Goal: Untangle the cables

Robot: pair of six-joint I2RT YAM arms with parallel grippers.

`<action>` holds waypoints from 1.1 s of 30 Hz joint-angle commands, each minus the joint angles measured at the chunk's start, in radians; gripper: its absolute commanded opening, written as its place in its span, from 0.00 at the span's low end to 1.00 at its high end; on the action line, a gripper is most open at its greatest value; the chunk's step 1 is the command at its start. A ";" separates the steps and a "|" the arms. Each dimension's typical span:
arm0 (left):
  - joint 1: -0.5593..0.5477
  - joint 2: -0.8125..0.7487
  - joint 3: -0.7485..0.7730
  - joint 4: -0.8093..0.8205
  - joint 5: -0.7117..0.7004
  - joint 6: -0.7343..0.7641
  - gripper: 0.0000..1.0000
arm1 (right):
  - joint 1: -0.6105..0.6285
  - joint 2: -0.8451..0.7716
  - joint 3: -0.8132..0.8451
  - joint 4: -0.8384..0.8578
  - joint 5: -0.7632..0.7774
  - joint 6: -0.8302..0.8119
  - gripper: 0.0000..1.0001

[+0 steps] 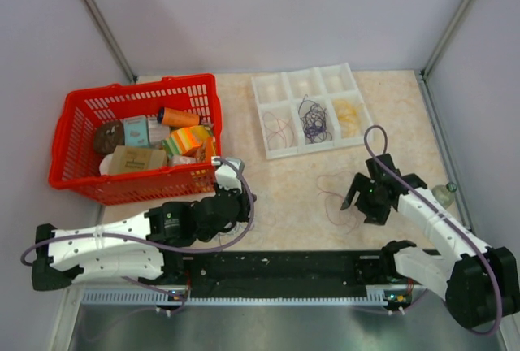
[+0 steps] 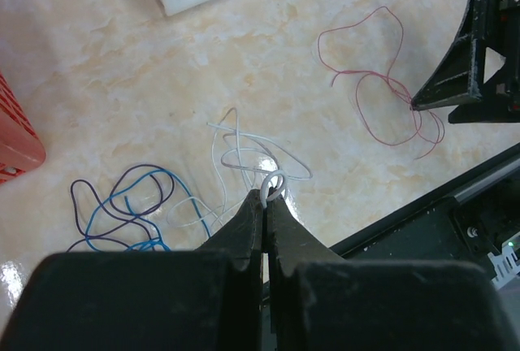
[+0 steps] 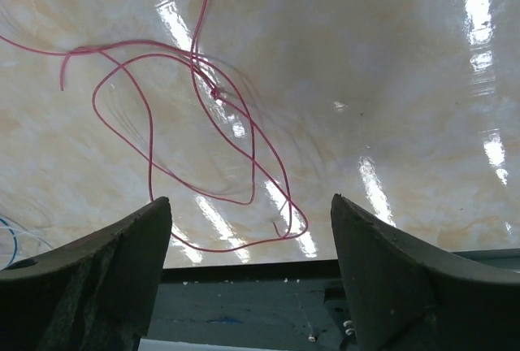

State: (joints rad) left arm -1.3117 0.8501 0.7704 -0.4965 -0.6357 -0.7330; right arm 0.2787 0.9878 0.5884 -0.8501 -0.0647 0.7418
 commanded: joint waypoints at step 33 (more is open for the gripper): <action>0.000 -0.048 -0.053 0.019 -0.114 -0.009 0.00 | 0.389 0.707 0.916 0.414 0.443 -0.465 0.00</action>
State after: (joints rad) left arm -1.3117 0.8093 0.6907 -0.4919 -0.7116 -0.7750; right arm 0.6582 1.5841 1.3933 -0.5308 0.3309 0.4068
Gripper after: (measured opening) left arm 0.012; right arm 0.009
